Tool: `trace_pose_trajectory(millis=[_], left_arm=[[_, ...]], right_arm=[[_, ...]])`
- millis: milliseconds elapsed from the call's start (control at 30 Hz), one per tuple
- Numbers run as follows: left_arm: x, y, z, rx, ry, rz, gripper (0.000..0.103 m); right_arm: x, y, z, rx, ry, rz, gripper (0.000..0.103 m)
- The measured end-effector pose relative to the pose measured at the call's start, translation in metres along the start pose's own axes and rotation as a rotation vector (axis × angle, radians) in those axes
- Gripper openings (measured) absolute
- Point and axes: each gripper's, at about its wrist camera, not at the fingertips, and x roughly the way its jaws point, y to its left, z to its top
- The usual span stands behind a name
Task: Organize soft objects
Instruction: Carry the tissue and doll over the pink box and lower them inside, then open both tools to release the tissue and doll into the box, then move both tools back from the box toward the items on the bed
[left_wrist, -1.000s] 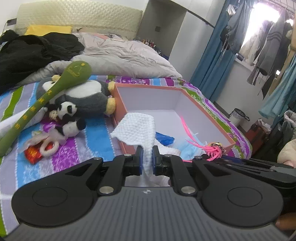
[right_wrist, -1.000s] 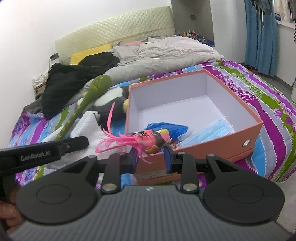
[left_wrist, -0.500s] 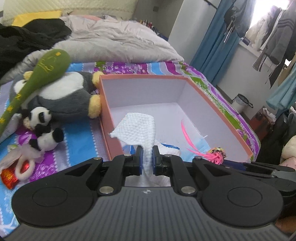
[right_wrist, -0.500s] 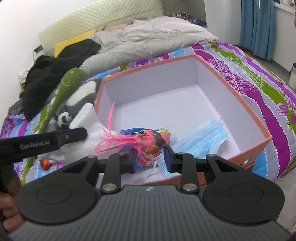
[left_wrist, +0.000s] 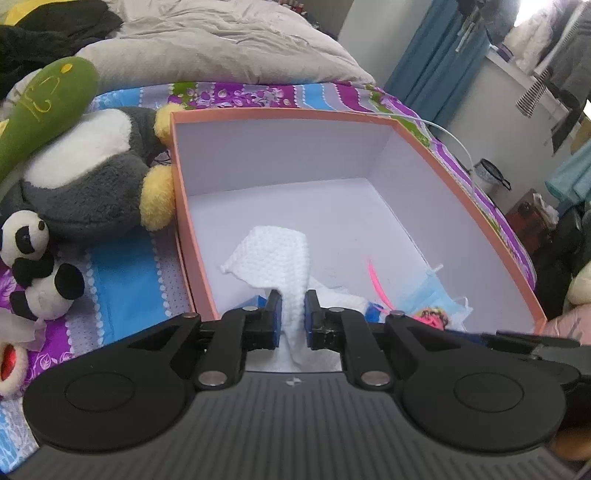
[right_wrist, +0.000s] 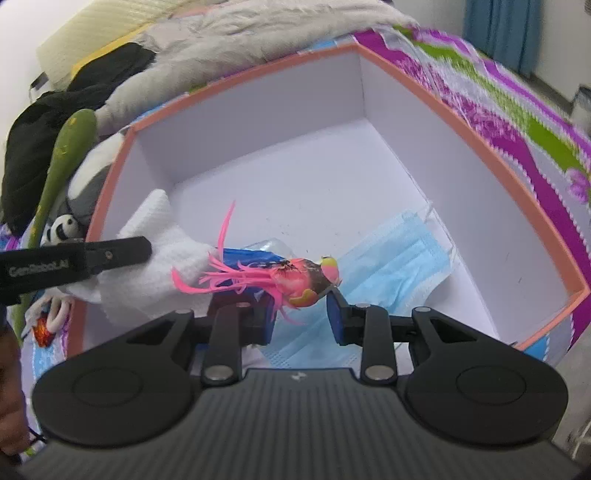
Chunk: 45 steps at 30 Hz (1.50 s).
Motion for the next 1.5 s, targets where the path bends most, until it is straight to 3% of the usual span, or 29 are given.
trace_pose_trajectory(millis=[133, 200, 433, 700, 1200, 1500], left_arm=[[-0.001, -0.001, 0.003, 0.010, -0.014, -0.007, 0.041], [-0.004, -0.006, 0.002, 0.027, -0.013, 0.003, 0.046], [-0.035, -0.013, -0.005, 0.030, -0.047, 0.001, 0.046], [-0.101, -0.020, -0.026, 0.046, -0.127, 0.007, 0.046], [-0.221, -0.017, -0.107, 0.044, -0.259, 0.035, 0.048], [-0.273, 0.005, -0.148, 0.036, -0.305, 0.048, 0.048]], right_arm=[[0.004, -0.001, 0.001, 0.011, 0.005, -0.008, 0.047], [0.002, 0.001, 0.001, 0.011, 0.004, -0.012, 0.048], [-0.022, 0.005, -0.003, 0.006, -0.035, -0.010, 0.048], [-0.075, 0.026, -0.023, -0.020, -0.107, 0.016, 0.048], [-0.155, 0.068, -0.082, -0.083, -0.232, 0.072, 0.048], [-0.180, 0.096, -0.118, -0.102, -0.250, 0.124, 0.048]])
